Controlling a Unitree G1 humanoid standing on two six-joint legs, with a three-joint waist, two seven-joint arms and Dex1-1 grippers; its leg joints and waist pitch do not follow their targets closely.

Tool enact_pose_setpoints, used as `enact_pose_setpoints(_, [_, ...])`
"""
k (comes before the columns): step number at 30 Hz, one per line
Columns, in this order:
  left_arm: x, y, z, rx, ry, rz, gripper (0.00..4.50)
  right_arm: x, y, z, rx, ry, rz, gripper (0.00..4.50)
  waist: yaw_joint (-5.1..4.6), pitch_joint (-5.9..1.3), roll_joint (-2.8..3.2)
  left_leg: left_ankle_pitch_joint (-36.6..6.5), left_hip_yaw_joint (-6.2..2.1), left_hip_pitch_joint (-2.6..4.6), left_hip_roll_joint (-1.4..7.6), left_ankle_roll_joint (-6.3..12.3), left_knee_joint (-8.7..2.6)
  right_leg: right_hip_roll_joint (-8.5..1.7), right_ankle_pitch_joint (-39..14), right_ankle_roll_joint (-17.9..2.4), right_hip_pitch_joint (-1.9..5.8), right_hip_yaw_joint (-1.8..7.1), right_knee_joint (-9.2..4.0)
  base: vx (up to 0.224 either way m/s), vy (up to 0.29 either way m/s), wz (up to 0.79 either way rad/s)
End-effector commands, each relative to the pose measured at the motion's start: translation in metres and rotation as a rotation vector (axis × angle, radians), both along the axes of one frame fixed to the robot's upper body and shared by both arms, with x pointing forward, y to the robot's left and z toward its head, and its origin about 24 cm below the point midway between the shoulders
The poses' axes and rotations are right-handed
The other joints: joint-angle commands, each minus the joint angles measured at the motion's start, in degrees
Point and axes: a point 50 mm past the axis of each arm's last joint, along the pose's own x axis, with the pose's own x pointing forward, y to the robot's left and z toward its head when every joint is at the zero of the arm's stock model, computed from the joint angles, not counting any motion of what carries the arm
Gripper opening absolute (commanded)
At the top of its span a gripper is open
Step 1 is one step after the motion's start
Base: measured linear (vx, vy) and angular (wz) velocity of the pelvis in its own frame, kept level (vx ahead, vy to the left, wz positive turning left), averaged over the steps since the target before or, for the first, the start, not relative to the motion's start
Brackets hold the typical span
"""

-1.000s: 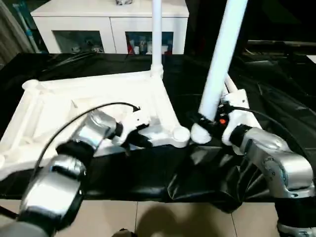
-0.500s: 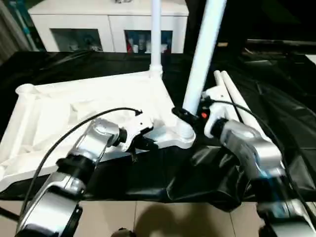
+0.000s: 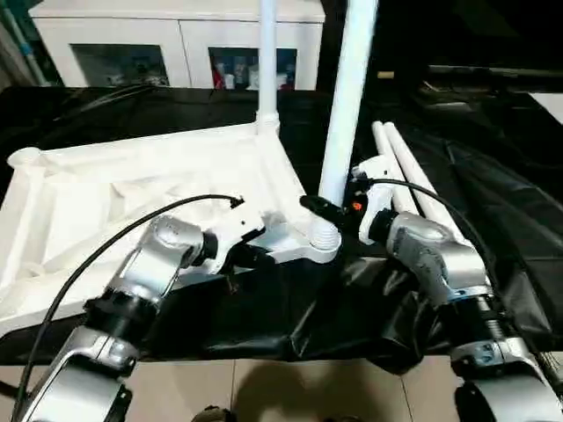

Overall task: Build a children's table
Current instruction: Insert table leg to table base

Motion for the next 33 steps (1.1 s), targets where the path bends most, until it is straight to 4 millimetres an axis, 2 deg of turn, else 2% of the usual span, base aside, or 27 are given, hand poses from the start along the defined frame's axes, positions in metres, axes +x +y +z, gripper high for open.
enact_pose_setpoints(1, [-0.001, 0.001, 0.005, -0.118, -0.012, 0.04, 0.0, -0.001, -0.011, -0.011, 0.011, 0.043, -0.05, 1.87, 0.07, -3.4, -0.59, -15.09, -0.28, 1.45, 1.63, 2.09, -4.3, -2.97, -12.86, -12.85, 1.99, 1.74, -4.23, 0.0, 0.0, 0.0])
enact_pose_setpoints(12, [-0.005, 0.008, 0.004, -0.119, -0.014, 0.069, 0.0, -0.012, -0.019, -0.033, 0.059, 0.08, -0.067, 1.87, -0.11, -3.33, -0.28, -15.21, -0.2, 1.47, 1.66, 2.66, -4.47, -2.91, -12.08, -13.25, 1.97, 1.78, -4.39, 0.0, 0.0, 0.0])
enact_pose_setpoints(19, [-0.012, 0.021, -0.011, 0.053, 0.024, 0.046, 0.0, -0.018, -0.022, -0.041, 0.016, 0.019, -0.106, 1.86, -0.47, -3.19, -0.25, -17.64, -0.29, 1.54, 1.73, 1.96, -4.81, -2.96, -15.54, -12.24, 1.75, 1.83, -4.76, 0.0, 0.0, 0.0])
enact_pose_setpoints(22, [-0.012, 0.022, -0.013, 0.065, 0.031, 0.063, 0.0, -0.019, -0.024, -0.041, 0.038, 0.009, -0.129, 1.86, -0.59, -3.12, -0.13, -18.06, -0.34, 1.53, 1.77, 1.53, -4.98, -2.84, -15.2, -12.27, 1.69, 1.87, -4.8, 0.0, 0.0, 0.0])
enact_pose_setpoints(27, [-0.012, 0.02, -0.01, 0.06, 0.031, 0.047, 0.0, -0.027, -0.018, -0.048, -0.006, 0.004, -0.084, 1.86, -0.59, -3.15, -0.15, -18.21, -0.35, 1.52, 1.78, 1.42, -5.08, -2.79, -14.25, -12.47, 1.72, 1.85, -4.72, 0.0, 0.0, 0.0])
enact_pose_setpoints(28, [-0.012, 0.02, -0.01, 0.06, 0.031, 0.047, 0.0, -0.027, -0.018, -0.048, -0.006, 0.004, -0.084, 1.86, -0.54, -3.13, 0.05, -18.27, -0.39, 1.52, 1.77, 1.37, -5.1, -2.79, -14.27, -12.48, 1.7, 1.85, -4.71, 0.0, 0.0, 0.0])
enact_pose_setpoints(29, [-0.012, 0.02, -0.009, 0.068, 0.027, 0.034, 0.0, -0.029, -0.012, -0.049, -0.08, -0.006, -0.022, 1.86, -0.59, -3.12, -0.01, -18.47, -0.38, 1.55, 1.77, 1.3, -5.12, -2.77, -14.04, -12.51, 1.74, 1.85, -4.76, 0.0, 0.0, 0.0])
enact_pose_setpoints(33, [-0.013, 0.021, -0.009, 0.078, 0.028, 0.023, 0.0, -0.032, -0.006, -0.05, -0.177, -0.017, 0.074, 1.86, -0.65, -3.08, -0.19, -18.3, -0.35, 1.47, 1.73, 1.34, -5.15, -2.79, -14.23, -12.19, 1.84, 1.89, -4.78, 0.0, 0.0, 0.0])
